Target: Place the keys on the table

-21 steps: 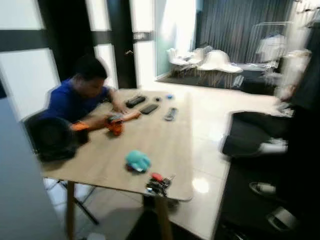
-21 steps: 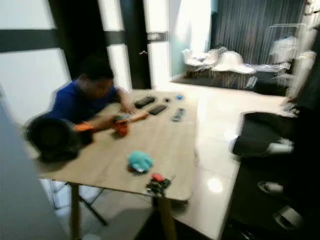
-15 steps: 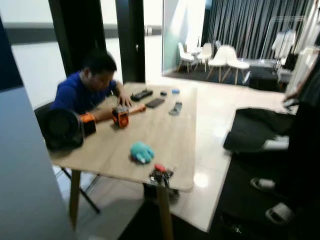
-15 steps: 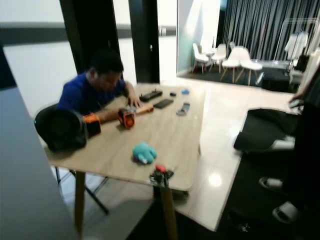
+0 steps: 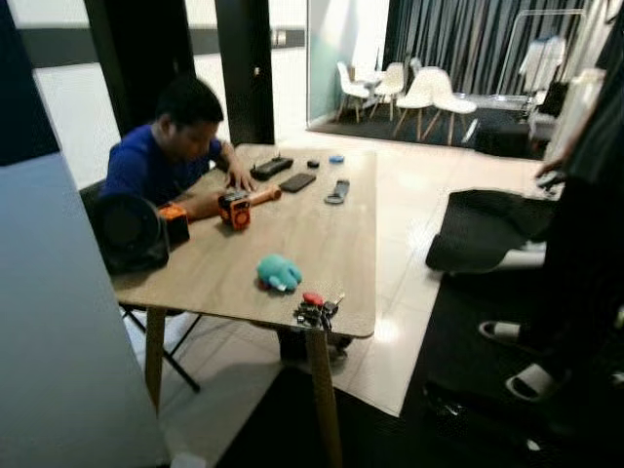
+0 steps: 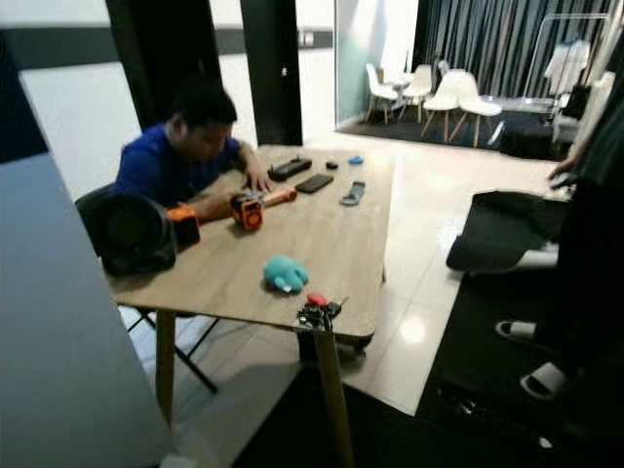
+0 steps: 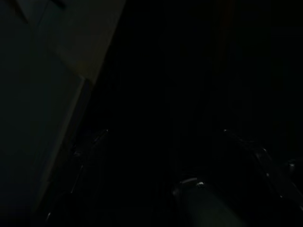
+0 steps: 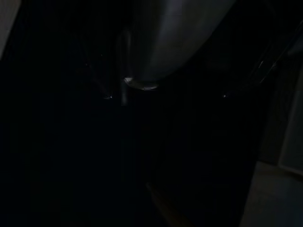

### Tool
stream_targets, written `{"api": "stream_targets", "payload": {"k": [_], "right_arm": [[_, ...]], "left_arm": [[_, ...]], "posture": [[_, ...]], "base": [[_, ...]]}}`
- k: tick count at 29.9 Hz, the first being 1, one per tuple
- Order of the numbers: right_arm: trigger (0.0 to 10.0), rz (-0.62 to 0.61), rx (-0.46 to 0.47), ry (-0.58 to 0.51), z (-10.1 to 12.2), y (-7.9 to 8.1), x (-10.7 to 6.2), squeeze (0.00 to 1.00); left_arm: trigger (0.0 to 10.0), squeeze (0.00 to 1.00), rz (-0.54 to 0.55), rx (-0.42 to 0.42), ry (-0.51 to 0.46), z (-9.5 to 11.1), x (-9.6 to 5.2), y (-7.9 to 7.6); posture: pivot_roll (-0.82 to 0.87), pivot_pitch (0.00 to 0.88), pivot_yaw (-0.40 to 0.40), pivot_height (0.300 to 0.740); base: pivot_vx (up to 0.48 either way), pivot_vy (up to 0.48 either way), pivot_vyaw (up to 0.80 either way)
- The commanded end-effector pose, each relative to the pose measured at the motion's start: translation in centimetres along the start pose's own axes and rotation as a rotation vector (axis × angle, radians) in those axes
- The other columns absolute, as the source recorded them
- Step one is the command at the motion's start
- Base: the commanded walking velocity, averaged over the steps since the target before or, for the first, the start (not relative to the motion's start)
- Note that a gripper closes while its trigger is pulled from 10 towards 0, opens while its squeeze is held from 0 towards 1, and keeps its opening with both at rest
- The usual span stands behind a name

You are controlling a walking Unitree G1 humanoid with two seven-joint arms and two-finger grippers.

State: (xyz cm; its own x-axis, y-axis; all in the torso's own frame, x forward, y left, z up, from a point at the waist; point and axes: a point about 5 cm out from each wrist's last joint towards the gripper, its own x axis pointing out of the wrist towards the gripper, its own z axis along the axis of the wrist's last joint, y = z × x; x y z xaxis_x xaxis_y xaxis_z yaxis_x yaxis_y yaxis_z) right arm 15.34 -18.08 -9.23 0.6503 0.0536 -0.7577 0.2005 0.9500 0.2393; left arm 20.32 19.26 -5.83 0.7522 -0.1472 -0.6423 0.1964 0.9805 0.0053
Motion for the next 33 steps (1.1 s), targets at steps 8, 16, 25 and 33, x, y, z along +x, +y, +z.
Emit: {"api": "stream_targets", "payload": {"k": [8,16,25,33], "right_arm": [[10.0,0.004,-0.006,0.005,-0.06,0.3,0.08,0.0],[10.0,0.01,-0.018,0.004,0.0,0.49,0.13,0.0],[10.0,0.015,-0.019,-0.005,0.0,0.54,0.11,0.0],[10.0,0.045,-0.047,-0.029,0.4,0.73,0.16,0.0]], "left_arm": [[10.0,0.0,0.015,0.006,0.013,-0.58,-0.29,0.26],[10.0,0.0,0.017,0.0,-0.005,-0.45,-0.34,0.31],[10.0,0.0,0.016,-0.001,-0.019,-0.26,-0.33,0.28],[10.0,0.0,0.033,-0.012,-0.025,-0.06,-0.17,0.24]], "posture": [[0.07,0.02,0.026,0.74],[0.08,0.021,0.025,0.74],[0.08,0.022,0.026,0.74],[0.07,0.017,0.028,0.74]], "base": [[-0.143,0.0,0.0],[0.0,0.0,0.0],[0.0,0.0,0.0],[0.0,0.0,0.0]]}}
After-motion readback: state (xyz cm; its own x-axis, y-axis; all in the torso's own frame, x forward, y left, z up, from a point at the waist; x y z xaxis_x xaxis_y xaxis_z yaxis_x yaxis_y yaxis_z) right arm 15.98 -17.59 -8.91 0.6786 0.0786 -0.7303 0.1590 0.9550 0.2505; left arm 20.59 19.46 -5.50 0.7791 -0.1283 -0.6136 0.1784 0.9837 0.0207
